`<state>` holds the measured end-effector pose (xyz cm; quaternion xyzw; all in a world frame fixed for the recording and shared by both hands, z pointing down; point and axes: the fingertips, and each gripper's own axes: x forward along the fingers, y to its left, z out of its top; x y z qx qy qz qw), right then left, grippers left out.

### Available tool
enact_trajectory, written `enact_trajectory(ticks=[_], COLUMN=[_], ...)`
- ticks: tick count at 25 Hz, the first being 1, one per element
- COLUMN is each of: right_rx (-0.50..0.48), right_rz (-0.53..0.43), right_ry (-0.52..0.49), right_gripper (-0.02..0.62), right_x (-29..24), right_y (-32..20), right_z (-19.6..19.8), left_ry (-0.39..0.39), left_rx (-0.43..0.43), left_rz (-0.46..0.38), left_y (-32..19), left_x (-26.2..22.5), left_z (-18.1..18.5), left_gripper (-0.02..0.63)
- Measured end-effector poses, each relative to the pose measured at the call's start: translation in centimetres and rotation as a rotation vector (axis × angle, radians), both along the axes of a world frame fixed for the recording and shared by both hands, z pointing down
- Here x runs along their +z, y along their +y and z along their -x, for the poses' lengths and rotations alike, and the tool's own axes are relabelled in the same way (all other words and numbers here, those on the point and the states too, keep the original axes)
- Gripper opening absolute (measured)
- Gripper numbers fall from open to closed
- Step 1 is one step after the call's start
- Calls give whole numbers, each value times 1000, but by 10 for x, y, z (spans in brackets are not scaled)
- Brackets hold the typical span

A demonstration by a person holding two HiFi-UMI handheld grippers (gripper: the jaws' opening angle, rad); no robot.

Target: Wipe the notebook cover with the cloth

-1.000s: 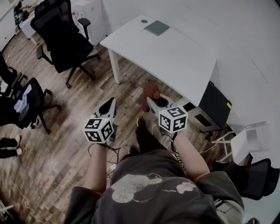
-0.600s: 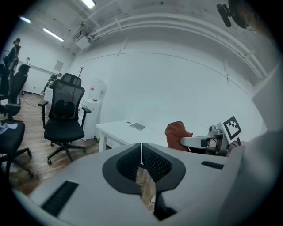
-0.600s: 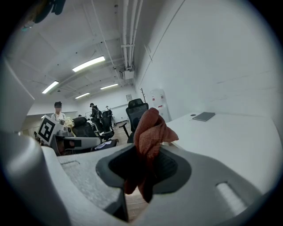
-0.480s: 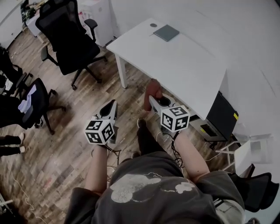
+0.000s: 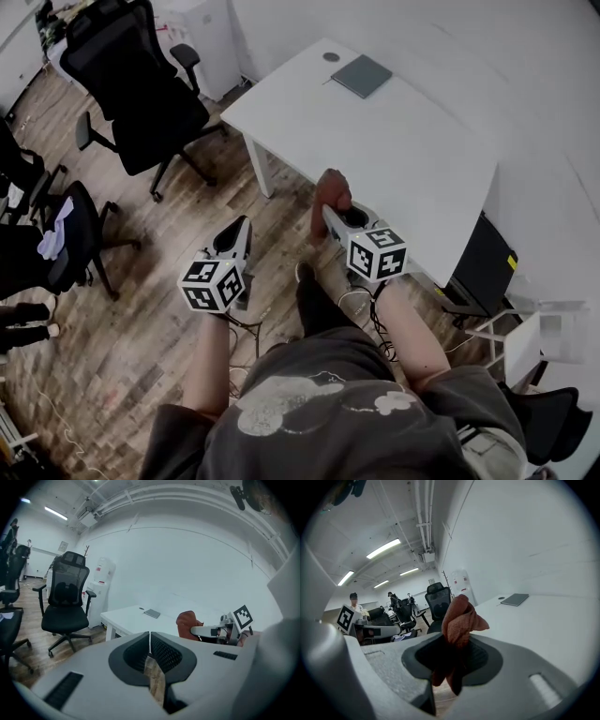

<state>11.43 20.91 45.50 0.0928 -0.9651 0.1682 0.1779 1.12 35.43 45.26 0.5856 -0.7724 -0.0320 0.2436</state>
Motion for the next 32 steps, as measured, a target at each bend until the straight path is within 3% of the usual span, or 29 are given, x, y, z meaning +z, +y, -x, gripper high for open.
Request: enact_trajectory(ticks=[13,23,32], right_rx=[60,58,96], right_rz=[33,82,102], right_ry=[25,-4,-36], right_gripper=[109,109,109], right_x=[8,9,5], right_y=[-131,-200,-239], right_z=[60,96,101], left_ry=[14,-7,-43], left_rx=[34,28,69], left_rz=[31,61,63], left_y=[-126,-195,-243], left_x=[3,-2,-15], left_z=[71,100,108], left_gripper=[3,3,3])
